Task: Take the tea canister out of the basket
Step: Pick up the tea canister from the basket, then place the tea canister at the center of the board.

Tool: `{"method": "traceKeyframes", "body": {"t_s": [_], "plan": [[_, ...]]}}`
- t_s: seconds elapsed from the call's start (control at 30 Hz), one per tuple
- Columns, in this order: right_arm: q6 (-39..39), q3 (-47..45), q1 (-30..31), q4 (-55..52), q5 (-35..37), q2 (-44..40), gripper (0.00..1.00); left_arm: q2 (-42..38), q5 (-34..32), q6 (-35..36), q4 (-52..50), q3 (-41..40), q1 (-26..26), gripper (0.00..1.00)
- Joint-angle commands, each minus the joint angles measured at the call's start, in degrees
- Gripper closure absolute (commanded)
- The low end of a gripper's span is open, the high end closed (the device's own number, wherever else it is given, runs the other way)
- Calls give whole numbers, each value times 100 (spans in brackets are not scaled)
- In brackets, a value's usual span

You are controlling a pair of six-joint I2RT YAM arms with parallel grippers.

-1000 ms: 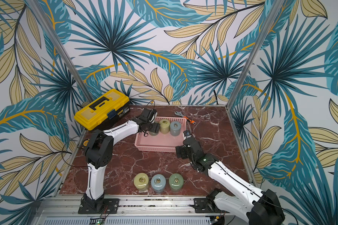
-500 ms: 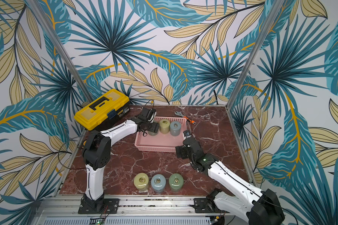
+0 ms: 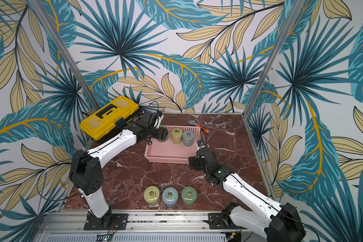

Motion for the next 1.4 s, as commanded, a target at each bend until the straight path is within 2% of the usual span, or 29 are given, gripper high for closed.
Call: {"method": "traceKeyframes", "body": {"t_s": [0.0,0.3,0.83,1.37], "plan": [[-65,-141,-10,125,113,17,1,-553,46,-29,101,-219,-85,46],[-56,-203,-10,160,138,-106,1,-1450,-150,-73,-227,-725,-364,46],[-37,-262,-13,170,200,-189,1,-2800,-82,-292,-497,-1669,-799,47],[-10,-321,-13,178,392,-200,1,-3023,-67,-499,-308,-2163,-1455,48]]}}
